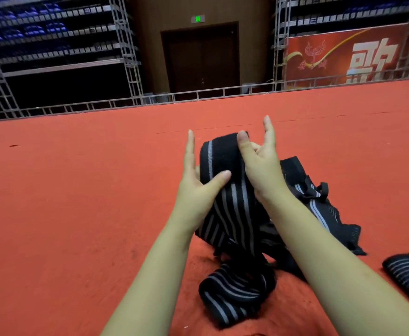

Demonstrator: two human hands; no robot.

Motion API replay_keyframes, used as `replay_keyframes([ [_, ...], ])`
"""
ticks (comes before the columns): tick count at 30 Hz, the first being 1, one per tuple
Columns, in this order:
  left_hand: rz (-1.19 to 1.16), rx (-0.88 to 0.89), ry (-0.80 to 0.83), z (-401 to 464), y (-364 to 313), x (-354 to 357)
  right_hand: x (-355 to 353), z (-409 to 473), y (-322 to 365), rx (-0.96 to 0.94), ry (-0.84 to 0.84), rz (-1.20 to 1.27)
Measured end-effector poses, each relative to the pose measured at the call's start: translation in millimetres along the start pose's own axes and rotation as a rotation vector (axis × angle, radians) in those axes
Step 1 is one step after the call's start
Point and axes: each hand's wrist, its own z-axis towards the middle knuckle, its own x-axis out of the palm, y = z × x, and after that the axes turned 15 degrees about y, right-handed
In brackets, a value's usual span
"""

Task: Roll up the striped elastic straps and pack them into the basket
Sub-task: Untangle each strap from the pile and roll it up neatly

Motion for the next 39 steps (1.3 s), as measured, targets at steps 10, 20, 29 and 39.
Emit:
replay_keyframes([
  [10,-0.055,-0.034,-0.008,42,-28,-24,-5,-20,-20,-0.147,0.394,-0.161],
  [20,0.006,-0.214,0.095,-17,28,-13,-1,15,-9,-0.164,0.178,-0.128],
  [29,-0.128,-0.214,-0.090,-20,35,-23,-18,40,-9,-0.175,0.170,-0.103],
  [39,0.421,-0.231,-0.382,-18,34,-29,-10,35,-12,-0.092,0.141,-0.130],
])
